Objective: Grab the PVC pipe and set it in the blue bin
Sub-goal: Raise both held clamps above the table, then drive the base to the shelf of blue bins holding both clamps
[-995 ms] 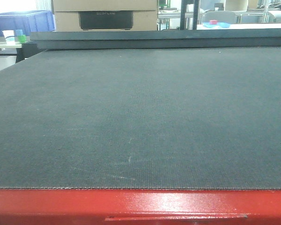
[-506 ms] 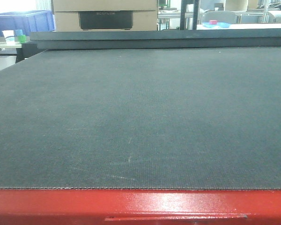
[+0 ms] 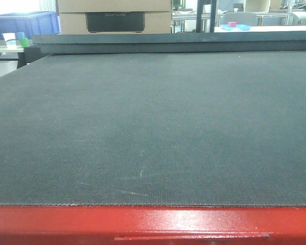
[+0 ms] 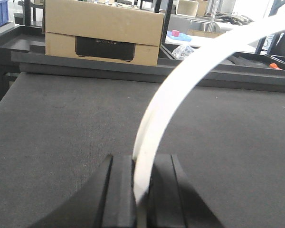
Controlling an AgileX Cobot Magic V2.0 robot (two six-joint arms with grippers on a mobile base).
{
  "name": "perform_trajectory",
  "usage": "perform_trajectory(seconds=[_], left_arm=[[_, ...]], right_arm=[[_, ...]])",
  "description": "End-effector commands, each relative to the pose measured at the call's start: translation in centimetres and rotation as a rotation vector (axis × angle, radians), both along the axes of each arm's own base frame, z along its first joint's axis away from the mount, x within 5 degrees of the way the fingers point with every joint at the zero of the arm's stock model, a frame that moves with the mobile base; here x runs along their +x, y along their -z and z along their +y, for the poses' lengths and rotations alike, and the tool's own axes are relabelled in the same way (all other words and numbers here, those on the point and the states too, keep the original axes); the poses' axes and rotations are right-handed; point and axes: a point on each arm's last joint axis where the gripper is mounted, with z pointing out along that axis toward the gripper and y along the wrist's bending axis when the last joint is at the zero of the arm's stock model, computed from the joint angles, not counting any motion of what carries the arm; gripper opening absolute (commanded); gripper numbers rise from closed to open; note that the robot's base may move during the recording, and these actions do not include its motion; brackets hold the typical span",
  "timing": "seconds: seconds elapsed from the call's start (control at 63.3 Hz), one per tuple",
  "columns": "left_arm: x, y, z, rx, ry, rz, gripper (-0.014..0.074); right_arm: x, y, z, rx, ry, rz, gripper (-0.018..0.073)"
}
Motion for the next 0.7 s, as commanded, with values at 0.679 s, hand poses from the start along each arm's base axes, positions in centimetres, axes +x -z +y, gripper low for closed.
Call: perform_trajectory(seconds=[0.679], left_arm=[[-0.13,-0.28,0.05,-0.005,-0.002,-0.027,-0.0111]], right_arm=[[0.04,-0.51,-0.02,-0.005,0.002,-0.036,-0.0167]])
